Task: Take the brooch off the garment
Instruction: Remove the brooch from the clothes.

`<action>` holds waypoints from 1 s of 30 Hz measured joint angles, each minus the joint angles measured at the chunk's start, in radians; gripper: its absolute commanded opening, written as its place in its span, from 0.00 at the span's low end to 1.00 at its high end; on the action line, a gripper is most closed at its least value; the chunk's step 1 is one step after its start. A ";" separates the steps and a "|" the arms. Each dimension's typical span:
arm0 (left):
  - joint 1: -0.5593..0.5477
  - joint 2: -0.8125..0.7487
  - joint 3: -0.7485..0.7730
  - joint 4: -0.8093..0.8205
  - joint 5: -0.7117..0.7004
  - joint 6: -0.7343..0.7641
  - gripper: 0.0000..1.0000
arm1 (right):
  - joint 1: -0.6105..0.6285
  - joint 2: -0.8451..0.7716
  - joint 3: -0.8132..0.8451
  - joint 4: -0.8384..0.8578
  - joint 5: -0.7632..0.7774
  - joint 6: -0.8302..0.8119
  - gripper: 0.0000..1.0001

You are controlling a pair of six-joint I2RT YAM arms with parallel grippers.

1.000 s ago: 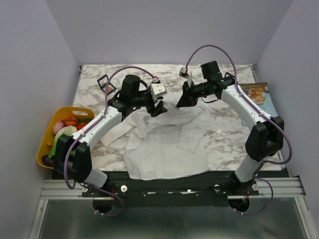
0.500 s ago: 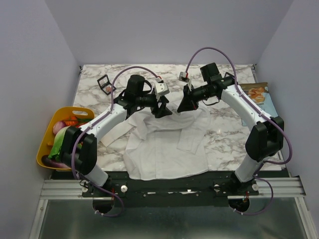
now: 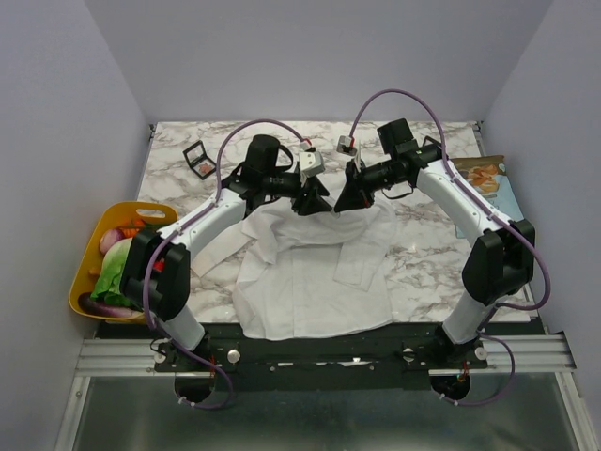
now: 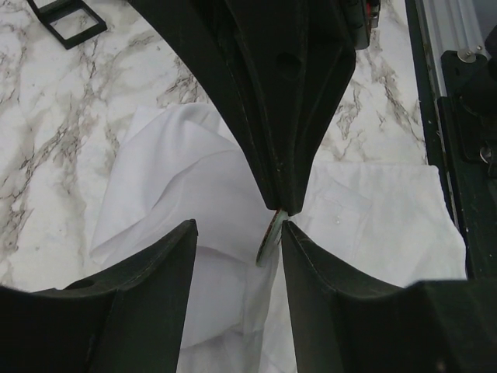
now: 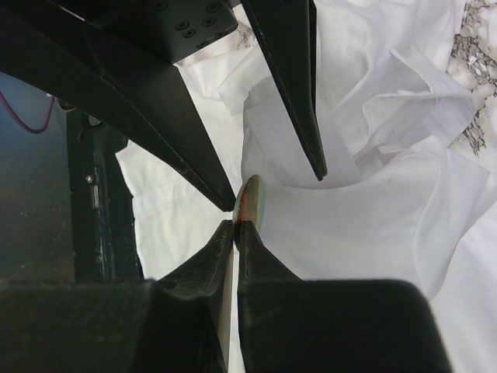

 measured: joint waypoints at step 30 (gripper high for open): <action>0.001 0.020 0.014 -0.038 0.082 0.034 0.28 | -0.001 0.002 -0.006 0.000 0.021 -0.006 0.12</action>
